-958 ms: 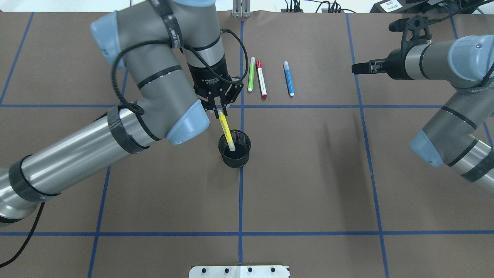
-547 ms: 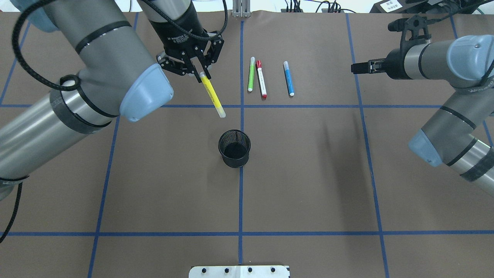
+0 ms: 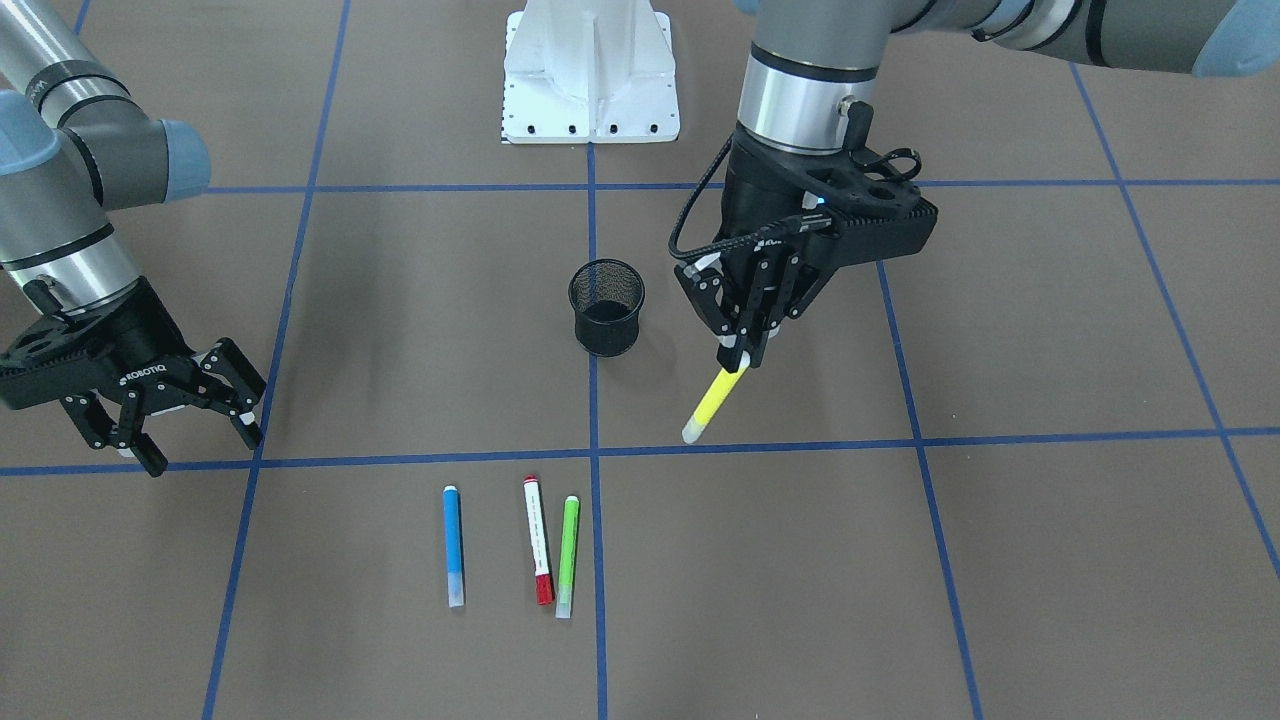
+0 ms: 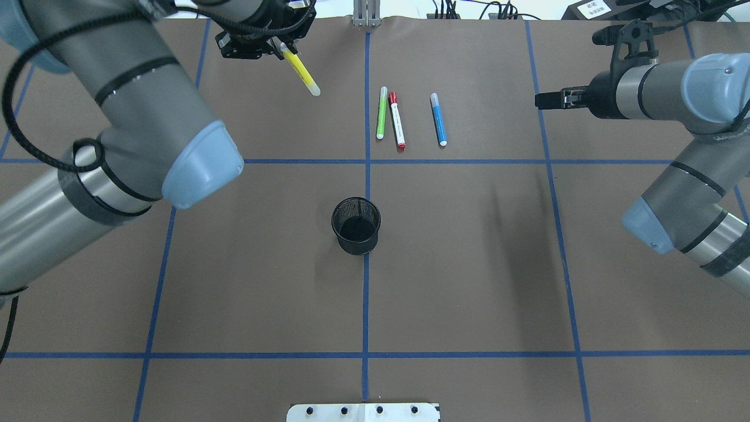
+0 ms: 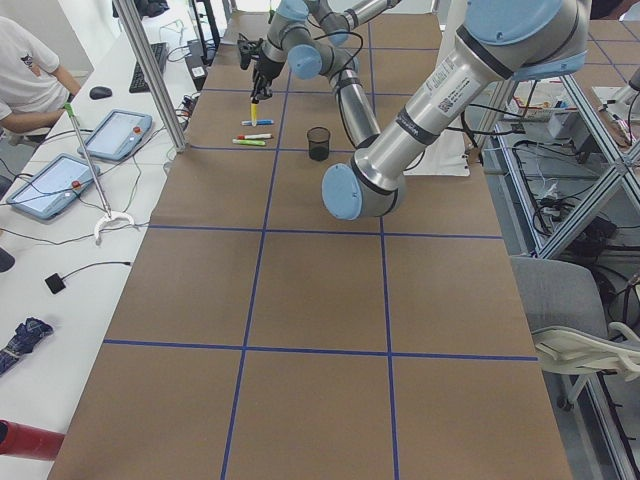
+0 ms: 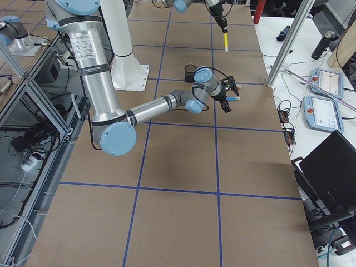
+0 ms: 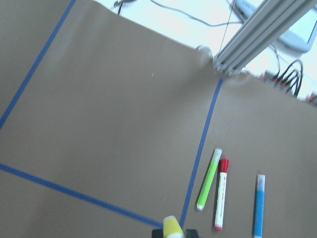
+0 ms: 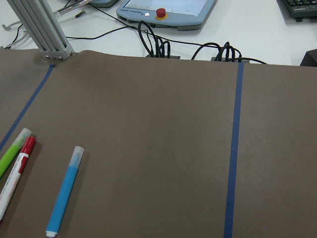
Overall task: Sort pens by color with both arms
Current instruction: 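Lay the yellow highlighter beside the green highlighter, open left gripper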
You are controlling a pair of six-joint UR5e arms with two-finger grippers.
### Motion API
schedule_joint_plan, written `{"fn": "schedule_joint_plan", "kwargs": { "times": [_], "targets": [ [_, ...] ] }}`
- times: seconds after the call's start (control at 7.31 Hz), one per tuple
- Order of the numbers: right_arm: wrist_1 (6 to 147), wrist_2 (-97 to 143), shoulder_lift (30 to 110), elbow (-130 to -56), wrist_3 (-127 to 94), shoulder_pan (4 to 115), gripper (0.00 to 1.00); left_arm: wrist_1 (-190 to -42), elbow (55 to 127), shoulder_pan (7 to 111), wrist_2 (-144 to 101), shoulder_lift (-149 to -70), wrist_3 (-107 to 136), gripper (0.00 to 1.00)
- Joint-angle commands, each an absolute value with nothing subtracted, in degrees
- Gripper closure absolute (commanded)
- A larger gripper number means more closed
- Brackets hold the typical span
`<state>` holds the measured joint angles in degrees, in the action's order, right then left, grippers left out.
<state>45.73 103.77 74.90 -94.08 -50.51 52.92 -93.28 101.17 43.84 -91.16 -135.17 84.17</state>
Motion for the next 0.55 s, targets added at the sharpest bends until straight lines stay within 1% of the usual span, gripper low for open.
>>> {"fn": "schedule_joint_plan", "kwargs": {
  "times": [0.0,0.27,0.41],
  "targets": [
    [45.7,103.97,75.41,-94.13,-50.54,53.0,0.01,-104.81,95.67,35.8,-70.21,-132.01,86.56,1.0],
    [45.79,103.8,76.72,-95.26,-50.62,53.0,0.01,-119.54,76.91,33.5,-60.35,-135.68,92.89,1.0],
    [45.79,103.8,77.16,-95.88,-50.63,53.0,0.01,-124.58,67.77,33.05,-57.25,-139.88,92.99,1.0]
  ]
}}
